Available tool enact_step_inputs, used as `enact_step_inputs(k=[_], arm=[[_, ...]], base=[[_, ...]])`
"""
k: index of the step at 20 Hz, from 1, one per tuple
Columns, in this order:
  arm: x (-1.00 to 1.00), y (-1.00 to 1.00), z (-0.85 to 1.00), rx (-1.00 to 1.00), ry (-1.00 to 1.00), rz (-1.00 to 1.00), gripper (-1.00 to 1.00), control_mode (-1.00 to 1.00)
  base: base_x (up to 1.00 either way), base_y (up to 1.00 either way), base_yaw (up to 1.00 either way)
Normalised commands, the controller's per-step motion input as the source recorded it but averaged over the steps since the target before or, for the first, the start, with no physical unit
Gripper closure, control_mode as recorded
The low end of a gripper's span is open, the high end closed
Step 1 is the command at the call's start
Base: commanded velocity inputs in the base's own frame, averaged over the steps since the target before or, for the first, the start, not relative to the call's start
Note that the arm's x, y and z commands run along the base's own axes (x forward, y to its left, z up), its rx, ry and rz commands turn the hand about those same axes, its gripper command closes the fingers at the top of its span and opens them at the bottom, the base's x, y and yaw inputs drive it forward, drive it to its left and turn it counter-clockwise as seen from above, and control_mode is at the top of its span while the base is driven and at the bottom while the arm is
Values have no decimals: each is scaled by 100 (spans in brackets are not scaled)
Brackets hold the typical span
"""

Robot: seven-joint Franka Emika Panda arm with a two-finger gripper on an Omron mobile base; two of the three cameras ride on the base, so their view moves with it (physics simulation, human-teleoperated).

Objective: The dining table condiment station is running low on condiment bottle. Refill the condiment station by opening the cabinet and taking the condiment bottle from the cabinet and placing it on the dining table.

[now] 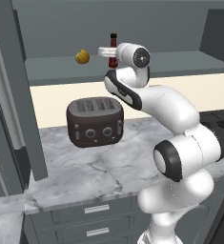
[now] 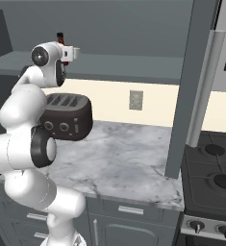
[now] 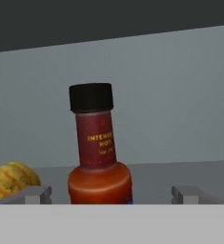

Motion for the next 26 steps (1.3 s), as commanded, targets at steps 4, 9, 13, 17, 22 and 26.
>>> enact_step_inputs(k=[4,9,13,17,22,26], arm=[[12,14,-2,0,0,0,-100,-100],[15,19,-5,0,2,0,-100,-100],[12,16,-8,0,4,0,100,-100],[9,1,-11,0,4,0,100,-100],[25,0,-1,0,1,2,100,-100],[23,0,0,0,0,2,100,-100]], base=[[0,0,0],[0,0,0],[0,0,0],[0,0,0],[0,0,0],[0,0,0]])
